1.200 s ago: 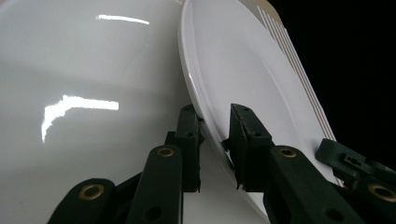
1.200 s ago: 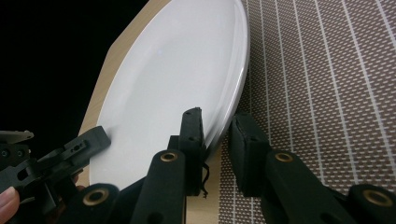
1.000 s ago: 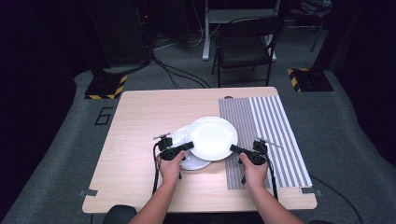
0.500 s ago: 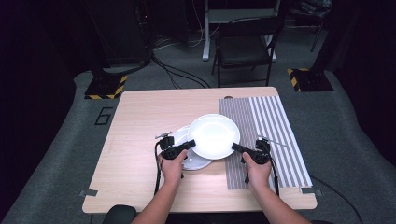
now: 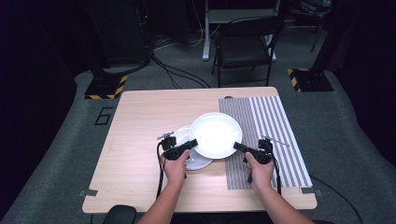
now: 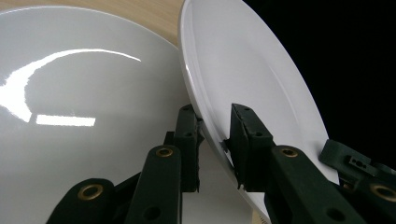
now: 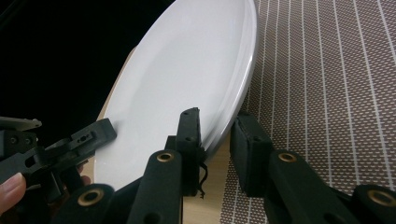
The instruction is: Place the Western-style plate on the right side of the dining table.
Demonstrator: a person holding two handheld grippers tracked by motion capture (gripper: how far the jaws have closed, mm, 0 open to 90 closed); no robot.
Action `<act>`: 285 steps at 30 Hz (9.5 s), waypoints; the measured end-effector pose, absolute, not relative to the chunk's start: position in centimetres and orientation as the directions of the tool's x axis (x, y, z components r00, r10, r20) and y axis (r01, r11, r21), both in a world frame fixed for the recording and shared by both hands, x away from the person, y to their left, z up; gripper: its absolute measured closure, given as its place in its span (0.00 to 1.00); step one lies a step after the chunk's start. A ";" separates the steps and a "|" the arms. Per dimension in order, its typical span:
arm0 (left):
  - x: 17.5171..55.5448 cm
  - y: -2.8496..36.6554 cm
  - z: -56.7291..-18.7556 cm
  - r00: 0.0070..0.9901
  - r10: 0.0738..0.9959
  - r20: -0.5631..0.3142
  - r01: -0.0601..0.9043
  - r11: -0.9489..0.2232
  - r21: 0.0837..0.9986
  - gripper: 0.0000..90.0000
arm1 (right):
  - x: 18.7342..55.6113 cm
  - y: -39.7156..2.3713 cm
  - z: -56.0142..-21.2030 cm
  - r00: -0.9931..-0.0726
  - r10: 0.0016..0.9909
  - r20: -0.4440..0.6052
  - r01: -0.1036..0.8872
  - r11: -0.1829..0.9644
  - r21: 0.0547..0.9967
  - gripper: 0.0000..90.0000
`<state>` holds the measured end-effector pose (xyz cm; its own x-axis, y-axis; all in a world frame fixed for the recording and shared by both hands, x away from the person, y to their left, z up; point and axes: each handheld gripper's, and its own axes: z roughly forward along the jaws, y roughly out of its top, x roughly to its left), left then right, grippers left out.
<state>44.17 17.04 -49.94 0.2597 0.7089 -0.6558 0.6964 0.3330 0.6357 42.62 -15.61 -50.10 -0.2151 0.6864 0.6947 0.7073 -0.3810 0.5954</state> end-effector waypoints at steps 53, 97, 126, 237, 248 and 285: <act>45.3 13.7 -48.3 0.327 0.675 -0.661 0.700 0.298 0.649 0.82 | 41.6 -18.2 -48.9 -0.191 0.682 0.706 0.660 -0.442 0.607 0.81; 46.7 9.8 -48.5 0.370 0.641 -0.672 0.725 0.253 0.640 0.82 | 40.6 -21.6 -48.7 -0.122 0.692 0.712 0.617 -0.509 0.600 0.81; 47.3 7.0 -48.6 0.395 0.616 -0.682 0.738 0.229 0.635 0.82 | 39.6 -23.8 -48.8 -0.081 0.698 0.711 0.574 -0.551 0.606 0.81; 51.4 1.6 -53.0 0.336 0.678 -0.654 0.780 0.188 0.596 0.80 | 42.4 -27.0 -53.3 0.078 0.729 0.680 0.584 -0.587 0.561 0.79; 51.4 1.5 -52.9 0.333 0.687 -0.646 0.785 0.178 0.593 0.80 | 42.4 -27.1 -53.3 0.087 0.724 0.684 0.589 -0.591 0.551 0.78; 50.8 1.4 -52.8 0.348 0.727 -0.592 0.798 0.101 0.594 0.79 | 41.8 -27.4 -53.6 0.123 0.748 0.652 0.567 -0.592 0.572 0.80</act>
<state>50.75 1.38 -52.82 0.3480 0.7272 -0.5917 0.7983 0.1010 0.5937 41.76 -27.38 -53.57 0.1234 0.7481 0.6520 0.5670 -0.5924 0.5724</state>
